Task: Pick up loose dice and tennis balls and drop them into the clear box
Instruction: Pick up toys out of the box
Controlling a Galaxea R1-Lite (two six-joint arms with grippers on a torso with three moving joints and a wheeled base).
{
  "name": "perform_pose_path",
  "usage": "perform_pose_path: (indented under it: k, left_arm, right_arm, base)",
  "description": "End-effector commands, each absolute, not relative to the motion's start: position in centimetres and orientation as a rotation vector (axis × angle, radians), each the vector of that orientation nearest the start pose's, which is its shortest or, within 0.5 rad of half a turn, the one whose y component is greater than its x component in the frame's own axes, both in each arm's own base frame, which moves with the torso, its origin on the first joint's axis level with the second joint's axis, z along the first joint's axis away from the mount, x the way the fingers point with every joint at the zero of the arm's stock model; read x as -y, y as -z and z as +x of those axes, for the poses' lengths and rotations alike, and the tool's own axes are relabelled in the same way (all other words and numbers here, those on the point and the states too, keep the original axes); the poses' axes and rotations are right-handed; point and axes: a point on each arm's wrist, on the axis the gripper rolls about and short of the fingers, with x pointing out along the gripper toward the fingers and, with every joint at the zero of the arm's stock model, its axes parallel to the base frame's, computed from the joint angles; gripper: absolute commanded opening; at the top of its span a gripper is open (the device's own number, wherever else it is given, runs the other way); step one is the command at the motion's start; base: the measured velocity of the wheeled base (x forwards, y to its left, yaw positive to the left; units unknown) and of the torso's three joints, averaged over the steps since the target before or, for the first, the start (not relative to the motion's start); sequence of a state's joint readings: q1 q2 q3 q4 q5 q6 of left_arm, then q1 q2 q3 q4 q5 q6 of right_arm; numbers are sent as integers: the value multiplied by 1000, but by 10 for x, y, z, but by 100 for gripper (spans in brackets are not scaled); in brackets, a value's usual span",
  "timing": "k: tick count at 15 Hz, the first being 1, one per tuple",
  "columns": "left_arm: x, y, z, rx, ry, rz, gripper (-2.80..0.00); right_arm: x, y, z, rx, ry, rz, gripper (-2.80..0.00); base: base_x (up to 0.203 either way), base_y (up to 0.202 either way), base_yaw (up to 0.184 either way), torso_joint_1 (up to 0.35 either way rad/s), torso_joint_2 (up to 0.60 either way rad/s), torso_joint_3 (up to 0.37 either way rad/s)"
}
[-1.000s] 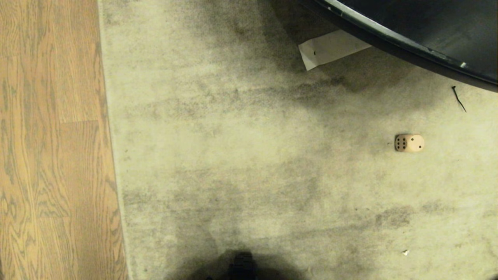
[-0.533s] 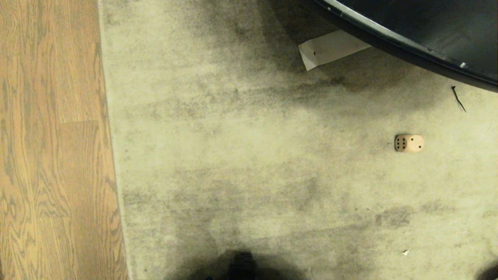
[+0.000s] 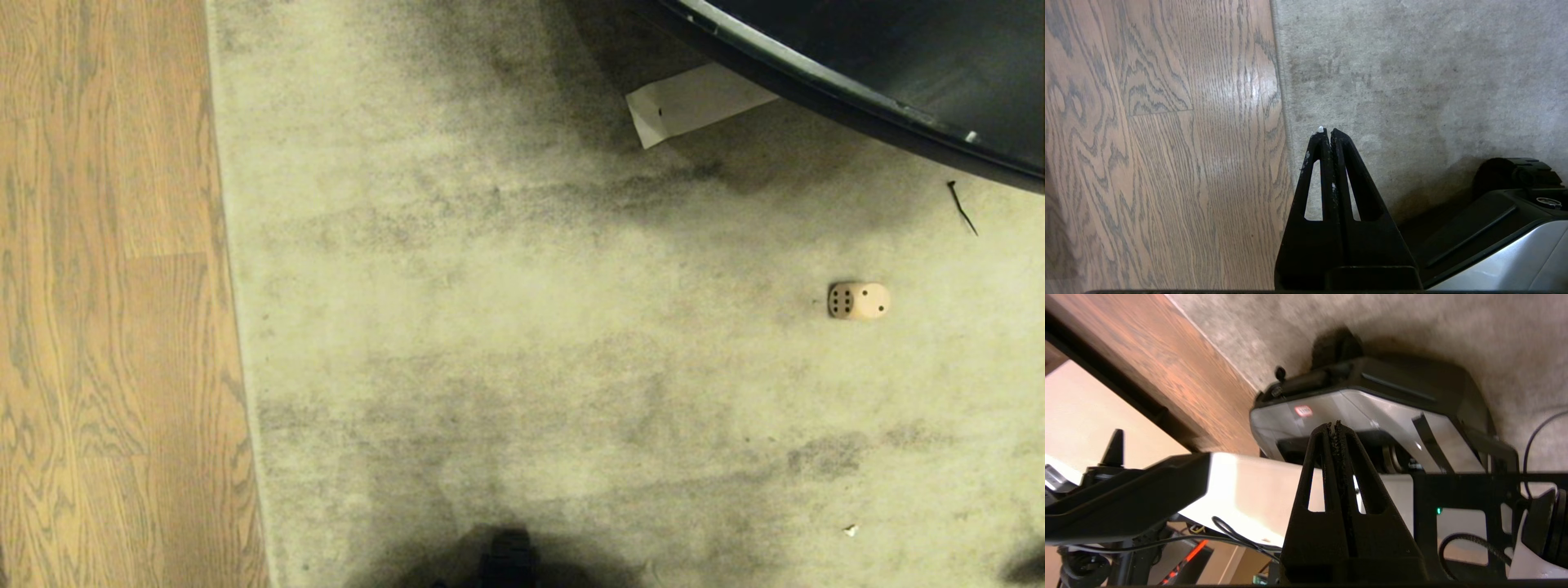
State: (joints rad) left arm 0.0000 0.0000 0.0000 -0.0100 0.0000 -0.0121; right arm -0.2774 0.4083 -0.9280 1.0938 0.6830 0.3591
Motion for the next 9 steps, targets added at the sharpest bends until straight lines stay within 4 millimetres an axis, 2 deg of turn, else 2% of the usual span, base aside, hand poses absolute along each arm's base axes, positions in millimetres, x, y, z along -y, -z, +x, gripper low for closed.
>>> perform_pose_path:
  k: [1,5,9]
  left_arm:
    - [0,-76,-23,8,0,-12,-280]
    - [0,-76,-23,8,0,-12,-280]
    - [0,-76,-23,6,0,-12,-280]
  right_arm:
    - [-34,-210,-69,-622,-294,631,-280]
    - [-33,-199,-64,-667,-277,640,-280]
    - [-29,-182,-57,-732,-224,567,-280]
  base:
    - [0,0,0,0,0,0]
    - [0,0,0,0,0,0]
    - [0,0,0,0,0,0]
